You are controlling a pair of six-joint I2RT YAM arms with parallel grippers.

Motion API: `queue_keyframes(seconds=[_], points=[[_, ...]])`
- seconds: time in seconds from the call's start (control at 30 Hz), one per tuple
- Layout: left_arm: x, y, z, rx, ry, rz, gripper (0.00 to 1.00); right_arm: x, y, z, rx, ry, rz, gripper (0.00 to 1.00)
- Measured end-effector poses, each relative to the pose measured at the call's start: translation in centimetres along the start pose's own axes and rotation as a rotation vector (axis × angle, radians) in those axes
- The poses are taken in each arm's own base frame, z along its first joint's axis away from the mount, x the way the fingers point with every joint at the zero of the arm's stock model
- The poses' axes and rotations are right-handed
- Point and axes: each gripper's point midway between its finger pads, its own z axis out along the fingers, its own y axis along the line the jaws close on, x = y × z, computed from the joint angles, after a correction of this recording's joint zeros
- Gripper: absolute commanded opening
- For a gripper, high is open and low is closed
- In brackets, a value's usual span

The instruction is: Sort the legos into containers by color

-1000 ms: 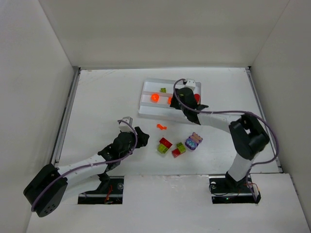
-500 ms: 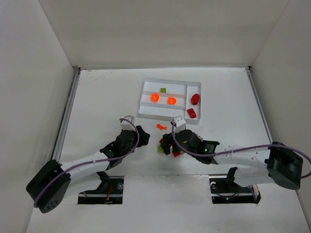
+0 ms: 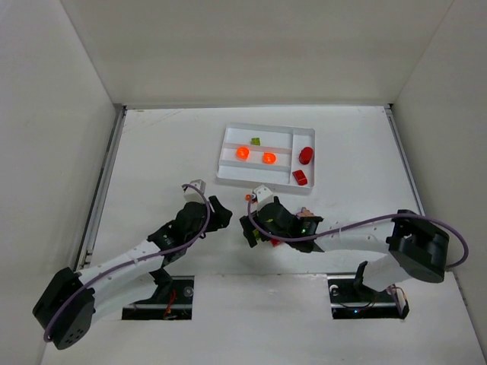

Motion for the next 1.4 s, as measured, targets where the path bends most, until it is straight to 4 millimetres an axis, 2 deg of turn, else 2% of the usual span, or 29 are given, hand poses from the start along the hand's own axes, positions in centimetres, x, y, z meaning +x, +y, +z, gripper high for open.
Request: queue_keyframes(seconds=[0.17, 0.4, 0.5, 0.57, 0.73, 0.9, 1.0, 1.17, 1.27, 1.4], points=[[-0.4, 0.3, -0.6, -0.005, -0.005, -0.015, 0.51, 0.5, 0.9, 0.8, -0.007, 0.035, -0.053, 1.00], [-0.5, 1.0, -0.9, -0.024, 0.001, -0.026, 0.51, 1.7, 0.2, 1.0, 0.024, 0.080, -0.082, 0.99], [-0.6, 1.2, -0.9, -0.028, 0.004, -0.031, 0.51, 1.8, 0.1, 1.0, 0.027, 0.085, -0.087, 0.88], [-0.5, 1.3, -0.9, -0.029, 0.007, -0.033, 0.51, 1.9, 0.1, 1.0, 0.028, 0.086, -0.089, 0.85], [-0.5, 1.3, -0.9, -0.026, 0.010, -0.035, 0.51, 2.2, -0.1, 1.2, 0.037, 0.096, -0.091, 0.64], [-0.7, 1.0, -1.2, -0.010, 0.005, -0.042, 0.51, 1.9, 0.0, 1.1, 0.037, 0.091, -0.071, 0.61], [-1.1, 0.7, -1.4, 0.002, -0.007, -0.051, 0.52, 0.7, 0.0, 0.7, 0.028, 0.061, -0.031, 0.59], [-1.9, -0.2, -1.6, 0.037, -0.035, -0.086, 0.52, -4.5, -0.7, -0.7, -0.021, -0.080, 0.154, 0.58], [-2.9, -1.4, -1.9, 0.088, -0.076, -0.139, 0.53, -7.6, -1.3, -1.5, -0.067, -0.175, 0.282, 0.58], [-4.4, -3.0, -2.3, 0.174, -0.146, -0.238, 0.59, -9.9, -1.7, -2.2, -0.142, -0.254, 0.440, 0.58]])
